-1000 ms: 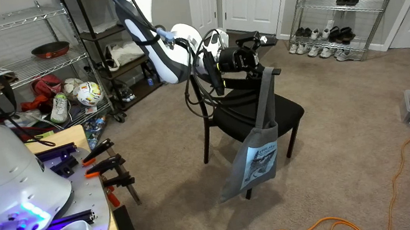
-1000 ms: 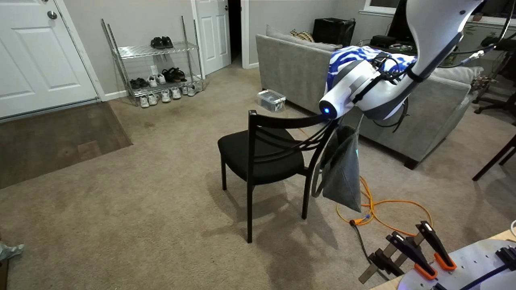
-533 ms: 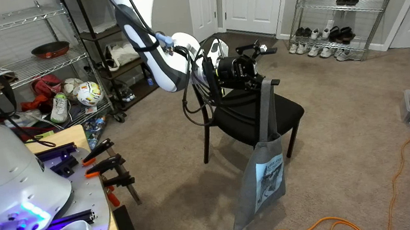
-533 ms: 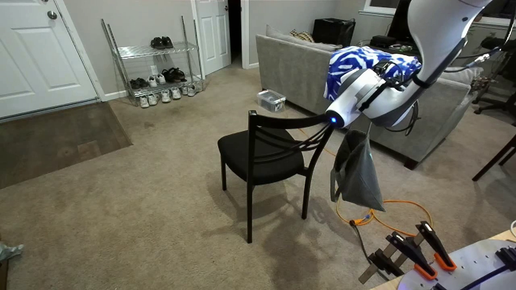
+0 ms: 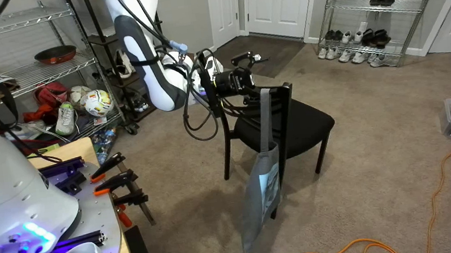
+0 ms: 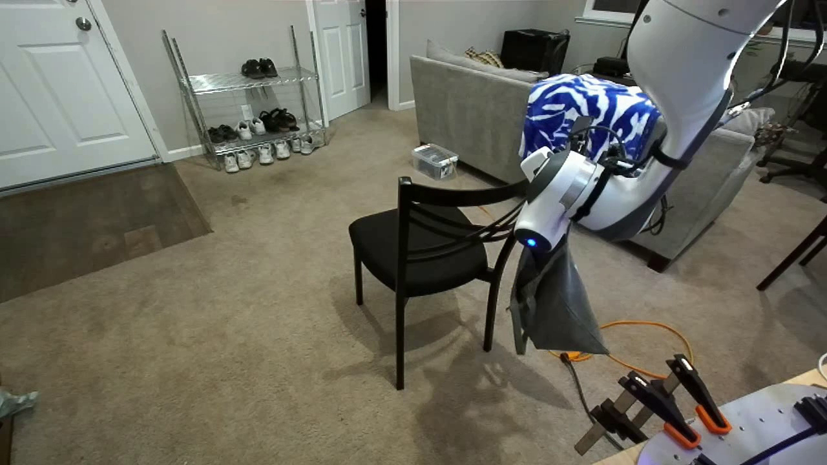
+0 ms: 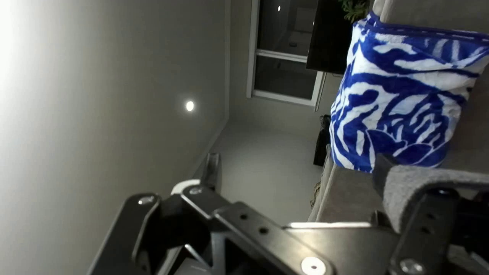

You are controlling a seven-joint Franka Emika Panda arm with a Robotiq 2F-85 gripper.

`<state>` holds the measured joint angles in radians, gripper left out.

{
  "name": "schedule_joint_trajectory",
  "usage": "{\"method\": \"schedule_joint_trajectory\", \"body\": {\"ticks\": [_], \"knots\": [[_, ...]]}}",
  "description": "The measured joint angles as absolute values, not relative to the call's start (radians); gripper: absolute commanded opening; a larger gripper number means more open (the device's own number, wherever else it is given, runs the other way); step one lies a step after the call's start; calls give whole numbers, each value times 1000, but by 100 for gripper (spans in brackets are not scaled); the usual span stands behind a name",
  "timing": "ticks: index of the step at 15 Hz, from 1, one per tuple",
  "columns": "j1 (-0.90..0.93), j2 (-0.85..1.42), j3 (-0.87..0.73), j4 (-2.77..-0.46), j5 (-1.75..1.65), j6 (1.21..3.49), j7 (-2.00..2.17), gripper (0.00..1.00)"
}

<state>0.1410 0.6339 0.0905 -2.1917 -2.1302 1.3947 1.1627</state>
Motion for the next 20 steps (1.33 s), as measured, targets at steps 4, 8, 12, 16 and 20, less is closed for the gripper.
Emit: {"method": "schedule_joint_trajectory", "body": {"ticks": [4, 8, 12, 16, 20], "knots": [[182, 634, 116, -2262, -2174, 1320, 1163, 100], [222, 634, 146, -2322, -2219, 1253, 1163, 100], [263, 633, 184, -2372, -2254, 1203, 1163, 100], [292, 633, 220, -2386, -2272, 1191, 1161, 100], [309, 632, 249, -2377, -2281, 1191, 1133, 100]]}}
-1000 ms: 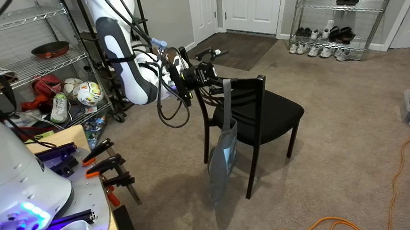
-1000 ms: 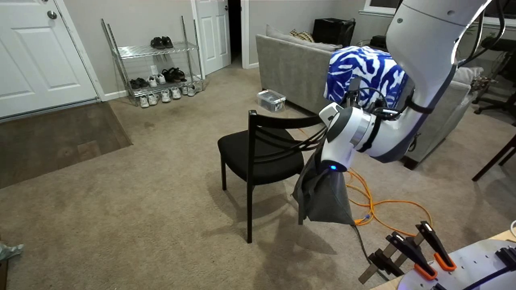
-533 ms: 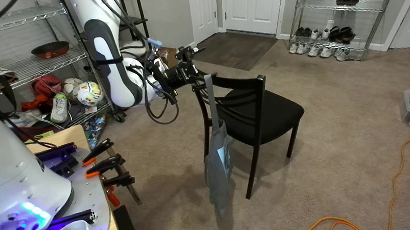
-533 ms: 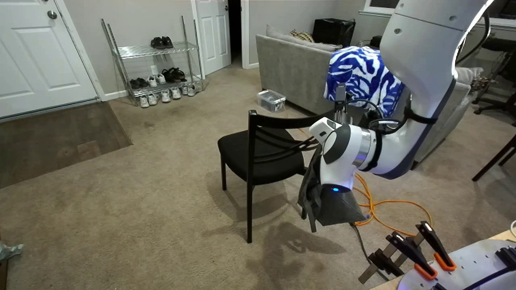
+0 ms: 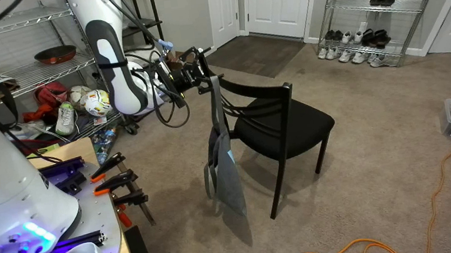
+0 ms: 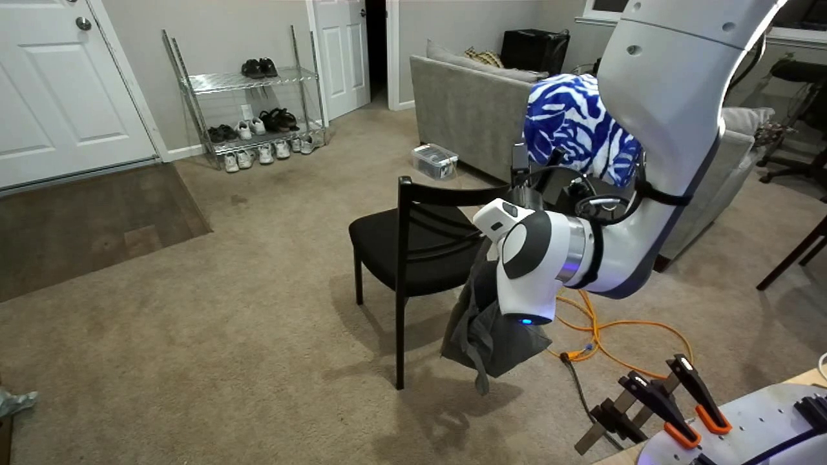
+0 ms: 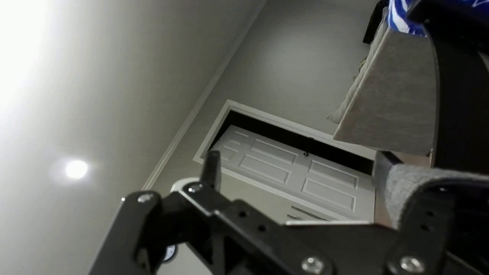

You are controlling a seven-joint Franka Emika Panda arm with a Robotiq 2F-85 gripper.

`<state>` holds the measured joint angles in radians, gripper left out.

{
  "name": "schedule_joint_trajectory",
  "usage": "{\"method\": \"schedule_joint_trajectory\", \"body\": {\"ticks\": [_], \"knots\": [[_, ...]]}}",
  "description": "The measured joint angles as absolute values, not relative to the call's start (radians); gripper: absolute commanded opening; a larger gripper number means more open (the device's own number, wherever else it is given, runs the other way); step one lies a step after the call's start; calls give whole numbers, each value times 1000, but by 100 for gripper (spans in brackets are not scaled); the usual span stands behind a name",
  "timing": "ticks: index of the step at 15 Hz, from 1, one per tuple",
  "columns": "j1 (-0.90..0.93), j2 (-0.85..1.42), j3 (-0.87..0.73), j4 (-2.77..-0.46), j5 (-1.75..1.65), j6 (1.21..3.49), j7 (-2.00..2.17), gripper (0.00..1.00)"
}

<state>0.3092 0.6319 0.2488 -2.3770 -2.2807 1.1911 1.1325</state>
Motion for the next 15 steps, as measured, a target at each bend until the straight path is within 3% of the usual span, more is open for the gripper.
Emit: {"method": "schedule_joint_trajectory", "body": {"ticks": [15], "knots": [[405, 630, 312, -2235, -2326, 1192, 911, 100]]}}
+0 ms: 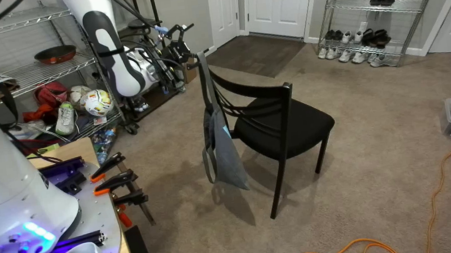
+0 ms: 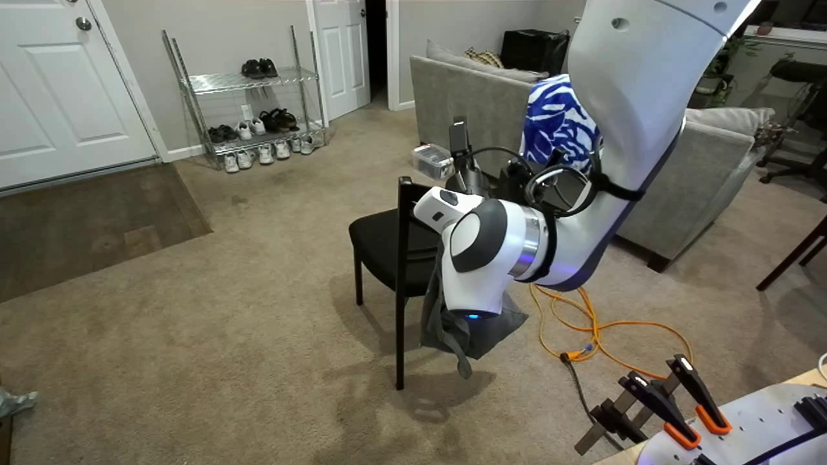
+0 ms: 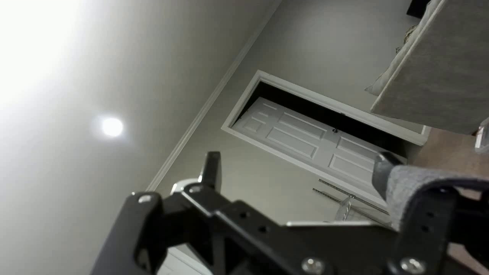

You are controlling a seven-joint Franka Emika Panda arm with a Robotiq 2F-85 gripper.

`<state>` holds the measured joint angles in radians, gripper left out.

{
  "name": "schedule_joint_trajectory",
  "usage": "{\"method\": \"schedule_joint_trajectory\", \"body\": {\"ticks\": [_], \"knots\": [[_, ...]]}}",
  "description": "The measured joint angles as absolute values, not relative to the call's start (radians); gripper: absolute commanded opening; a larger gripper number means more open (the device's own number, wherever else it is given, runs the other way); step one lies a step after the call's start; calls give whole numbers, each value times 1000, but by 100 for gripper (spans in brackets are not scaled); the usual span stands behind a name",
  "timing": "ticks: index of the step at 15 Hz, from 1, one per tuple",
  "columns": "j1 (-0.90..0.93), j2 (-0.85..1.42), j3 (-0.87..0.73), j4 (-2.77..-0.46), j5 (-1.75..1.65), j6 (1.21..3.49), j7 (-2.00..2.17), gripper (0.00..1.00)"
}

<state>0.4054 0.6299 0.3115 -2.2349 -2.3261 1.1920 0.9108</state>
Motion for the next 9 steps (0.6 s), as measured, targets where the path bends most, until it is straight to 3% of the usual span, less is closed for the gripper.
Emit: {"method": "schedule_joint_trajectory", "body": {"ticks": [9], "knots": [[424, 630, 318, -2147, -2331, 1201, 819, 100]]}}
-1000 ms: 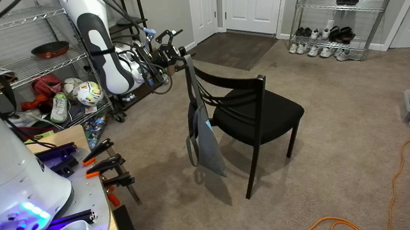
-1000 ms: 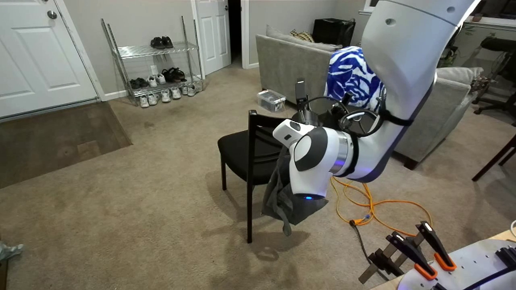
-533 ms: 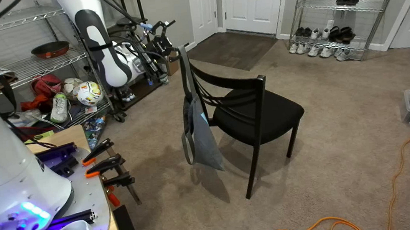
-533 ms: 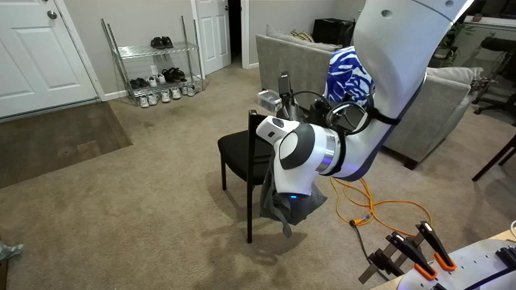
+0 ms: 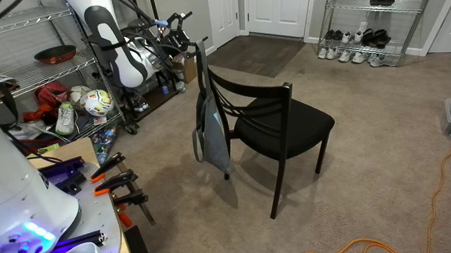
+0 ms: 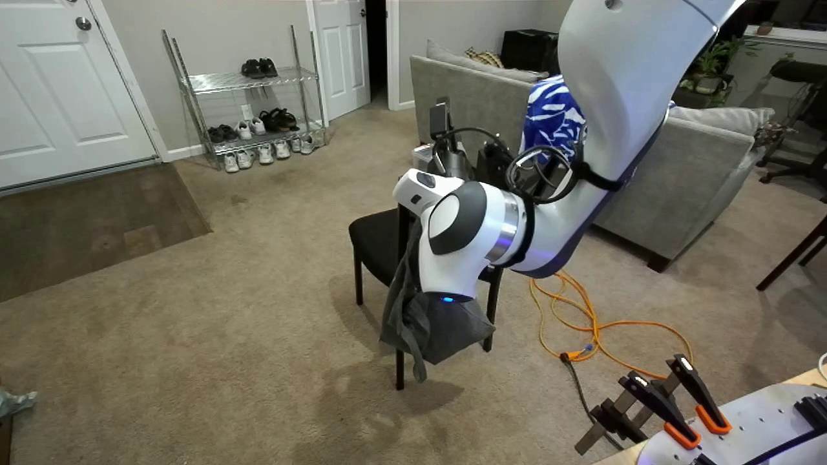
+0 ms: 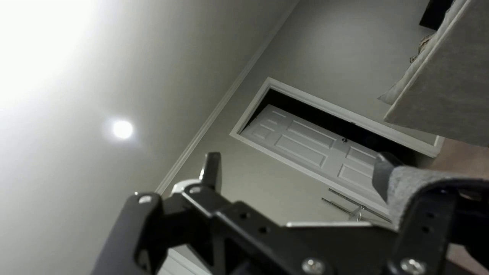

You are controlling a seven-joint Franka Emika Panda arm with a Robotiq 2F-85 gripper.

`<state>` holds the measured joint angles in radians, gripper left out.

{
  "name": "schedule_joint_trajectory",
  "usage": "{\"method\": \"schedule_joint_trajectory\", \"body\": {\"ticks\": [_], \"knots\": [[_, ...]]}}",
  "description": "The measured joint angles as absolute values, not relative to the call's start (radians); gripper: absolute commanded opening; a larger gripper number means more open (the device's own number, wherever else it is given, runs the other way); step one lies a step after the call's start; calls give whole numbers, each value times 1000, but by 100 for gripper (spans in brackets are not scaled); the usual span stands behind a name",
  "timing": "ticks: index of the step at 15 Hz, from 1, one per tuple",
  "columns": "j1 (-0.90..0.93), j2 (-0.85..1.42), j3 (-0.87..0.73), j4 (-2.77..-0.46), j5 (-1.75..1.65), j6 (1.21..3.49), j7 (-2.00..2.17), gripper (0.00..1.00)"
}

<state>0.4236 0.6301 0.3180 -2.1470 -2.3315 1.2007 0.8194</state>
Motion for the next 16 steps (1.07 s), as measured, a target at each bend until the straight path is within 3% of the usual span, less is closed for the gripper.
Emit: {"method": "schedule_joint_trajectory", "body": {"ticks": [16], "knots": [[465, 650, 331, -1992, -2406, 1319, 676, 100]]}}
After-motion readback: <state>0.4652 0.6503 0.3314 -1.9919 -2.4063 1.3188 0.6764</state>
